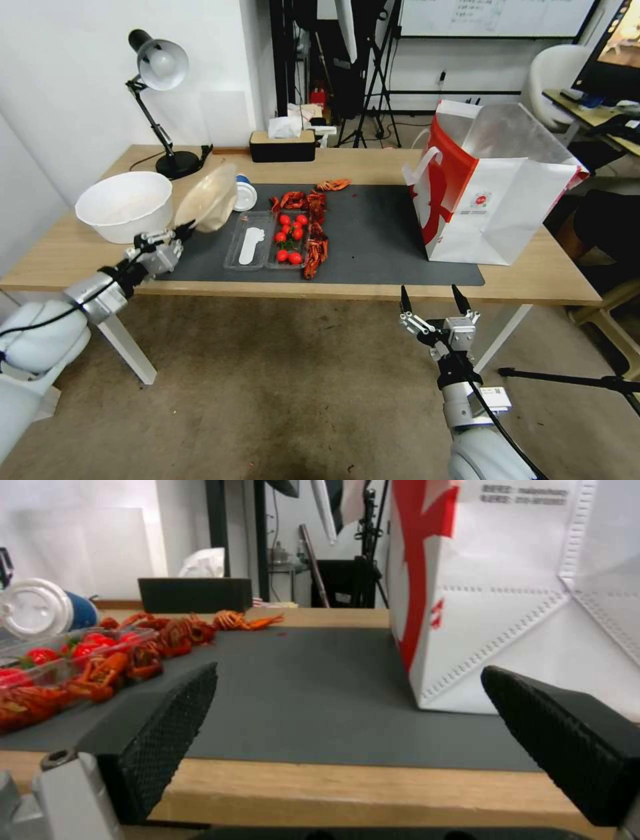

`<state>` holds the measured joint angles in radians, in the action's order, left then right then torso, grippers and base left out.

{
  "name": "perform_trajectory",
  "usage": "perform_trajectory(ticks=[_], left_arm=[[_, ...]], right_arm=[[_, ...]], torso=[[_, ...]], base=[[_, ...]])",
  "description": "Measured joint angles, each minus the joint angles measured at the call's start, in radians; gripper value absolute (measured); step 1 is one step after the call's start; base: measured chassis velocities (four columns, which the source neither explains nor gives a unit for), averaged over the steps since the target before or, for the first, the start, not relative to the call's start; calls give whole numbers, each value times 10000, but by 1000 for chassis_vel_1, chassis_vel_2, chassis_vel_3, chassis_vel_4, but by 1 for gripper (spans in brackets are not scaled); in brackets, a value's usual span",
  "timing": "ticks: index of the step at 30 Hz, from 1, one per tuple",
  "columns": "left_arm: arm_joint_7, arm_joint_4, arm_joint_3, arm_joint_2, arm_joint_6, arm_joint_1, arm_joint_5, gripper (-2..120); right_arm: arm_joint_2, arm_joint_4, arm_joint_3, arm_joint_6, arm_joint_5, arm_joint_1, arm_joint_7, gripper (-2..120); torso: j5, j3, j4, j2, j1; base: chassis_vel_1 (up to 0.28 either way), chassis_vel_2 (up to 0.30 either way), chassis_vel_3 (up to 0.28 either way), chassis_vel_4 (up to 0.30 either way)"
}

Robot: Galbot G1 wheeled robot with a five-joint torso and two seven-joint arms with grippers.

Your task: Pick up the trash from the table and place it into the takeout bag.

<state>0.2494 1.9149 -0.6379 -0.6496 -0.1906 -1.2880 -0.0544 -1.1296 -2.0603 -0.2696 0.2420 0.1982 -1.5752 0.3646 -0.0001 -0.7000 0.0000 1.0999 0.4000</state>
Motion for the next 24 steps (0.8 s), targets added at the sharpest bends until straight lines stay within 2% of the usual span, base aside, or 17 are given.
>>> perform_trajectory(ticks=[3,4,5,8,9,10,11,14,16,17,18,20,24], left_arm=[[-24,308,277,564,207,533,1215,0],[-31,391,872,894,298,1136,1987,0],[-31,391,872,894,298,1136,1987,0],[-32,328,2699,1357,377,3031,3376,0],[-32,328,2699,1357,377,3031,3376,0],[-34,280,3025,1394,379,3452,3573,0],[-25,96,3922,1406,374,4632,3999,0],[-12,6,4304,1367,375,5103,4138,0],[38,-367,5692,1053,380,6657,4474,0],[56,-472,6051,954,381,7044,4530,0],[56,-472,6051,954,381,7044,4530,0],[80,-850,7364,568,406,8383,4768,0],[81,-1265,8376,81,526,9512,4985,0]], right_arm=[[37,21,108,-87,0,181,-2,99],[61,13,117,-112,0,211,-6,99],[61,13,117,-112,0,211,-6,99],[106,-40,108,-153,0,300,-11,99],[106,-40,108,-153,0,300,-11,99],[117,-46,103,-163,0,320,-12,99],[144,-58,85,-203,0,378,-12,99],[154,-58,78,-223,0,405,-13,99],[214,-33,60,-285,0,495,-11,99],[233,-20,58,-299,1,517,-11,99],[233,-20,58,-299,1,517,-11,99],[303,24,19,-345,8,593,0,99],[353,73,-7,-394,18,668,9,99]], torso=[[1,0,6,0,0],[3,0,2,0,0],[3,0,2,0,0],[0,-1,-3,0,0],[0,-1,-3,0,0],[1,-1,-5,0,0],[4,-1,-4,0,1],[5,-1,-3,0,0],[-1,-1,1,0,0],[0,-1,1,0,0],[0,-1,1,0,0],[0,-2,-2,0,0],[1,-1,0,0,1]], base=[[0,0,0,0],[0,0,0,0],[0,0,0,0],[0,0,0,0],[0,0,0,0],[0,0,0,0],[0,0,0,0],[0,0,0,0],[0,0,0,0],[0,0,0,0],[0,0,0,0],[0,0,0,0],[0,0,0,0]])
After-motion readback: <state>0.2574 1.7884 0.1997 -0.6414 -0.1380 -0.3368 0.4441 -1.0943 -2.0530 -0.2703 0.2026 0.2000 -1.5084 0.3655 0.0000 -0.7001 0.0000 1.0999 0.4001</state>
